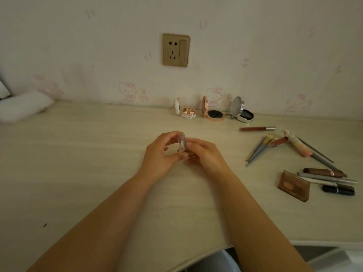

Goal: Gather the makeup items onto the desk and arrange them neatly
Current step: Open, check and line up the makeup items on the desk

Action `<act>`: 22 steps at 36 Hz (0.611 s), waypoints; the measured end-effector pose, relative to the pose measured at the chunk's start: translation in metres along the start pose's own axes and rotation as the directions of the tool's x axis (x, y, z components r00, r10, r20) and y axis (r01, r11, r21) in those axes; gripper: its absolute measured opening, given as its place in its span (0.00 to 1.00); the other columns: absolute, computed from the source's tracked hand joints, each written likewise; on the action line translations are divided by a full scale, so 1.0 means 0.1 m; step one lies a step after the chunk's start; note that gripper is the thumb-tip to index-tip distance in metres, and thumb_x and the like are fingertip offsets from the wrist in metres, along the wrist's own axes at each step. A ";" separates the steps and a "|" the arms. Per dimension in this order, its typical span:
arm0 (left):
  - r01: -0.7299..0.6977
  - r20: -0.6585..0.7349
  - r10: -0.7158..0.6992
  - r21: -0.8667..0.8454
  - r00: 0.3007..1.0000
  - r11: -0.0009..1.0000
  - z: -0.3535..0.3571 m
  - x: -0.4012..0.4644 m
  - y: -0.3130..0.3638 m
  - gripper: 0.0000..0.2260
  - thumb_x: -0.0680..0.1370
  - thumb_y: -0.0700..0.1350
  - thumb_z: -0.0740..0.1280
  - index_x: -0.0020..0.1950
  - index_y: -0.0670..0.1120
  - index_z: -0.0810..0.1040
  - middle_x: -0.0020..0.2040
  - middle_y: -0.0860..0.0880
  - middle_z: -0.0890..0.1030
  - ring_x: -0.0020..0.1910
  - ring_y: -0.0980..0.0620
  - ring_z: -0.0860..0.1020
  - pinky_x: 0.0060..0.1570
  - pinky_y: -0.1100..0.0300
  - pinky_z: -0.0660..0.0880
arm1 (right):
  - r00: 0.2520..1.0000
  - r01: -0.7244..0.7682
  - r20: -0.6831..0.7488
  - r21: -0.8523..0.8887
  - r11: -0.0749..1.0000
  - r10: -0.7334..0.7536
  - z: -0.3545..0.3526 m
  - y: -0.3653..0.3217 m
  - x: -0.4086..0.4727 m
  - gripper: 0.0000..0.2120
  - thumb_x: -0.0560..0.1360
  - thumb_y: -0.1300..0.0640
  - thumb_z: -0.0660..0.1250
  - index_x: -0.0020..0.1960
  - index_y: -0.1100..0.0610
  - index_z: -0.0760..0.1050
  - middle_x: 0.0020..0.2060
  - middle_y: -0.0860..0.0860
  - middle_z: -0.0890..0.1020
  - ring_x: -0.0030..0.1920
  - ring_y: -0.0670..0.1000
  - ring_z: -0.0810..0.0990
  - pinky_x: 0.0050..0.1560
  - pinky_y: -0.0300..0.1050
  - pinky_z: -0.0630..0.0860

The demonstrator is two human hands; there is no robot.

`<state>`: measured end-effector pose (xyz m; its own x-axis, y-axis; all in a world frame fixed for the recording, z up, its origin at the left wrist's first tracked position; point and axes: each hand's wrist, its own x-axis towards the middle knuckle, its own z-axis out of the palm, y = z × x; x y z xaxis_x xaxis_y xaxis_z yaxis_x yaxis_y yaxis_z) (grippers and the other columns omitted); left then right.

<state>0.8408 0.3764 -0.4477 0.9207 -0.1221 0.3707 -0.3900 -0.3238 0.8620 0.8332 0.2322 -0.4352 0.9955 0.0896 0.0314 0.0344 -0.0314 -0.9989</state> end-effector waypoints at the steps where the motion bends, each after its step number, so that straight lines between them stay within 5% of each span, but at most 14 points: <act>1: -0.006 0.003 0.006 -0.001 1.000 1.000 0.00 0.00 0.00 0.24 0.67 0.41 0.76 0.53 0.64 0.72 0.52 0.65 0.76 0.53 0.73 0.74 0.55 0.65 0.71 | 1.000 -0.003 0.008 0.005 1.000 0.003 0.00 0.00 -0.01 0.13 0.77 0.61 0.61 0.56 0.58 0.81 0.45 0.57 0.83 0.42 0.50 0.80 0.42 0.42 0.76; 13: -0.058 0.031 0.056 0.067 0.998 0.996 -0.02 -0.05 0.02 0.23 0.67 0.42 0.77 0.57 0.58 0.74 0.52 0.65 0.76 0.54 0.71 0.73 0.54 0.64 0.72 | 1.000 0.006 0.004 0.006 1.000 -0.006 0.02 -0.01 -0.07 0.10 0.77 0.61 0.62 0.51 0.56 0.82 0.41 0.54 0.83 0.40 0.48 0.79 0.45 0.43 0.75; 18: -0.121 0.045 0.115 0.163 0.992 0.979 -0.02 -0.04 0.00 0.20 0.65 0.42 0.77 0.55 0.54 0.78 0.50 0.60 0.78 0.51 0.71 0.74 0.49 0.78 0.66 | 1.000 0.014 -0.014 -0.071 0.997 -0.015 0.06 -0.02 -0.07 0.12 0.75 0.63 0.61 0.43 0.51 0.82 0.37 0.54 0.81 0.38 0.50 0.77 0.46 0.47 0.75; 22: -0.145 0.031 0.142 0.231 0.989 0.962 0.00 -0.04 0.01 0.18 0.66 0.41 0.76 0.54 0.50 0.79 0.50 0.54 0.80 0.49 0.64 0.76 0.48 0.80 0.64 | 0.999 0.026 -0.020 -0.179 0.984 -0.030 0.07 0.01 -0.04 0.12 0.76 0.62 0.58 0.46 0.55 0.81 0.36 0.50 0.80 0.35 0.47 0.77 0.44 0.46 0.76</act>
<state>0.8371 0.3771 -0.4483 0.8562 -0.1957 0.4782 -0.5053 -0.5102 0.6960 0.8285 0.2392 -0.4366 0.9956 0.0707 0.0621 0.0755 -0.2063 -0.9756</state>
